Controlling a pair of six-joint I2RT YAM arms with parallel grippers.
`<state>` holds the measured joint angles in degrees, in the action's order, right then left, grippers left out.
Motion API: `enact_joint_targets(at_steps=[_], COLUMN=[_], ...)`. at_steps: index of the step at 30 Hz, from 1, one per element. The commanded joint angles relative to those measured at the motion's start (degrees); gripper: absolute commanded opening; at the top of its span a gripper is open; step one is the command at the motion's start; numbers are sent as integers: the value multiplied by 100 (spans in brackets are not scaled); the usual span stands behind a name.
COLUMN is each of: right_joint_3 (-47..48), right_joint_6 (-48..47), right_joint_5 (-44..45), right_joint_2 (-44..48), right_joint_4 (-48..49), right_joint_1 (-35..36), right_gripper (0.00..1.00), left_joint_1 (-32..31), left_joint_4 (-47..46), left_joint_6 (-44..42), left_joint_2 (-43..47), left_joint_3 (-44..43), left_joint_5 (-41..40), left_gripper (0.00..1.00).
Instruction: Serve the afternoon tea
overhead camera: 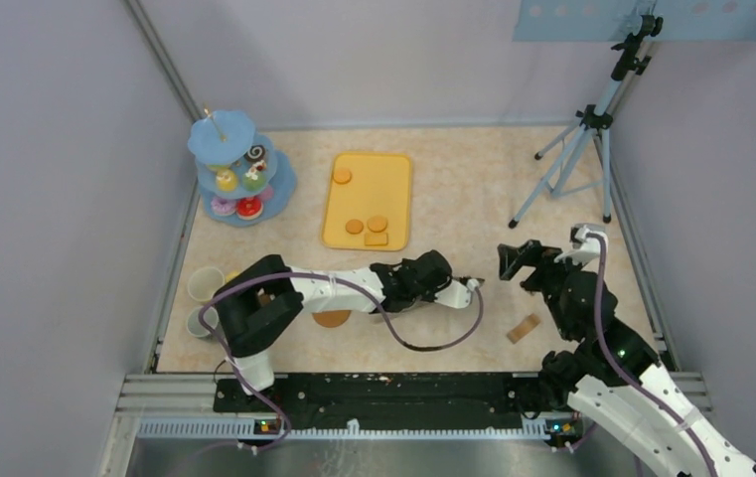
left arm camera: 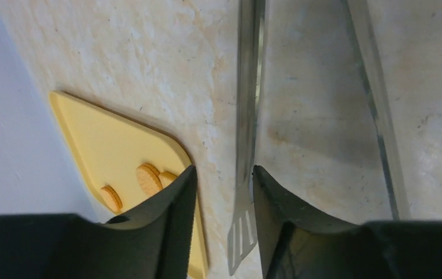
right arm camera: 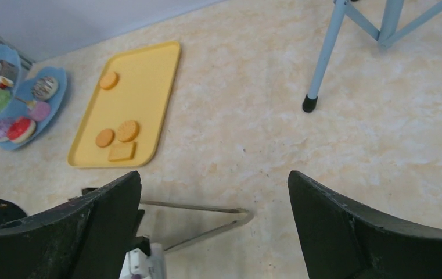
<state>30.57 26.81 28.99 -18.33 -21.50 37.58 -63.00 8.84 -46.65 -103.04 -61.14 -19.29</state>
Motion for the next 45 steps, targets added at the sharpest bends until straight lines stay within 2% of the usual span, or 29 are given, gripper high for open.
enact_joint_targets(at_steps=[1,5,9,13,14,18,22,28,33,35,38,42,45], right_joint_3=[324,658,820,1346,1483,1886,2016,1971,1901,1854,1813,1470,1154], right_joint_6=[54,39,-78,-871,-1128,-1847,-2470,-2853,-2987,-3064,-3066,-3011,-2570], right_joint_5=[145,-952,-3145,-4621,-4746,-3987,-3724,-3689,-3613,-3589,-3358,-3330,-3110], right_joint_2=[-708,-1954,-3279,-4937,-5226,-6097,-6692,-7202,-7397,-7375,-7272,-6621,-5811], right_joint_4=[118,312,831,945,944,837,885,1325,1530,1592,1587,1772,2069], right_joint_1=[-45,-448,-1389,-1368,-1272,-538,-65,230,386,523,764,1109,1133], right_gripper=[96,96,93,84,82,81,75,68,50,33,16,1,0], left_joint_1=[130,165,272,403,415,447,452,455,454,460,453,460,456], left_joint_4=[-174,-251,-31,131,149,214,79,-14,-5,-37,-67,-58,-58], left_joint_6=[340,846,1614,2686,2915,3682,4202,4440,4463,4451,4454,4509,4626], left_joint_2=[592,1327,2308,3353,3596,4552,5235,5497,5379,5321,5271,5256,5233], left_joint_3=[71,280,488,796,878,1074,1225,1268,1201,1184,1139,1008,884], left_joint_5=[190,268,524,739,825,1122,1414,1580,1639,1647,1610,1482,1217], left_gripper=[51,67,78,90,92,94,97,99,99,99,99,99,99])
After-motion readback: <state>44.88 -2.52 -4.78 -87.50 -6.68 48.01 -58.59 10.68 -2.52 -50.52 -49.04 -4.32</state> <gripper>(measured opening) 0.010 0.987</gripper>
